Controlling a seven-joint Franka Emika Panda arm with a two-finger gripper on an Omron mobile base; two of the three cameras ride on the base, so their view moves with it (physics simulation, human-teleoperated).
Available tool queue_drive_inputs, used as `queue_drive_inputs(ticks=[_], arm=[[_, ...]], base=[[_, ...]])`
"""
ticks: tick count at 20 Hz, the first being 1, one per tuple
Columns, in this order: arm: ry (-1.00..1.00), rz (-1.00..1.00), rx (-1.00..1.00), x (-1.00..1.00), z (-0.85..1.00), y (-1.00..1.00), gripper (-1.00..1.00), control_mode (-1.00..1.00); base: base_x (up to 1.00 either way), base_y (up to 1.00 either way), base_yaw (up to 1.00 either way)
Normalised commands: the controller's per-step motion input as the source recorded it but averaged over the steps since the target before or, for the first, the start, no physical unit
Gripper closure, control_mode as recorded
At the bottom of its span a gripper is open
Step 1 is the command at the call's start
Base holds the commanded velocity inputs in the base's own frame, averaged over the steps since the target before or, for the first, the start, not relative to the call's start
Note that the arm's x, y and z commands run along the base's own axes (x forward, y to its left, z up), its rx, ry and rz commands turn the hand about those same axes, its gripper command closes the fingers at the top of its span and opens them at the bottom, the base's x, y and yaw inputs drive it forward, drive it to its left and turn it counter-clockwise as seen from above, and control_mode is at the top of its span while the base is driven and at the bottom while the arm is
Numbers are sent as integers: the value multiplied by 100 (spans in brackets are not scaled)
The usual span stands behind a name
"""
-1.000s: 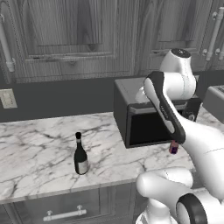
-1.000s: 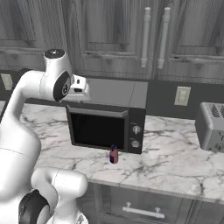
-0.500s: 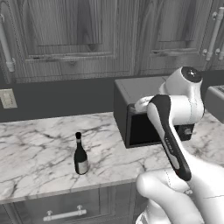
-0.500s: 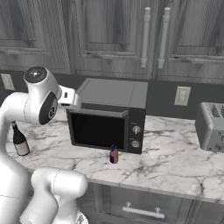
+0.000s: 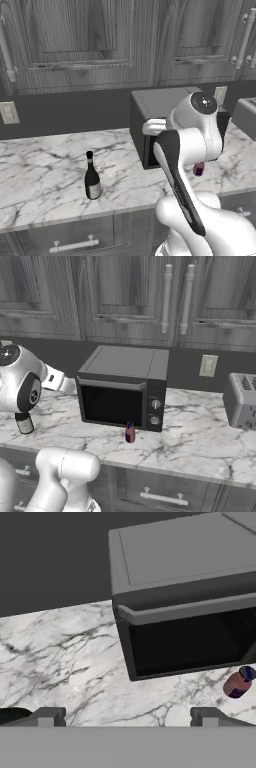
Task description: There is a wine glass and glass cup on the dining counter. Place the wine bottle next to the wine glass and the juice bottle next to the glass cup.
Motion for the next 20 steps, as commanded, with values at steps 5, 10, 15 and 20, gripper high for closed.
queue_drive_inputs(ticks=[5,10,15,20], arm=[[9,-19,5,-31,4,32,-100,-100],[11,-10,4,-37,1,24,-100,-100],[2,-1,1,-41,0,21,-100,-100],[0,0,0,-40,0,24,-100,-100]], base=[[0,0,0],[0,0,0],[0,0,0],[0,0,0]])
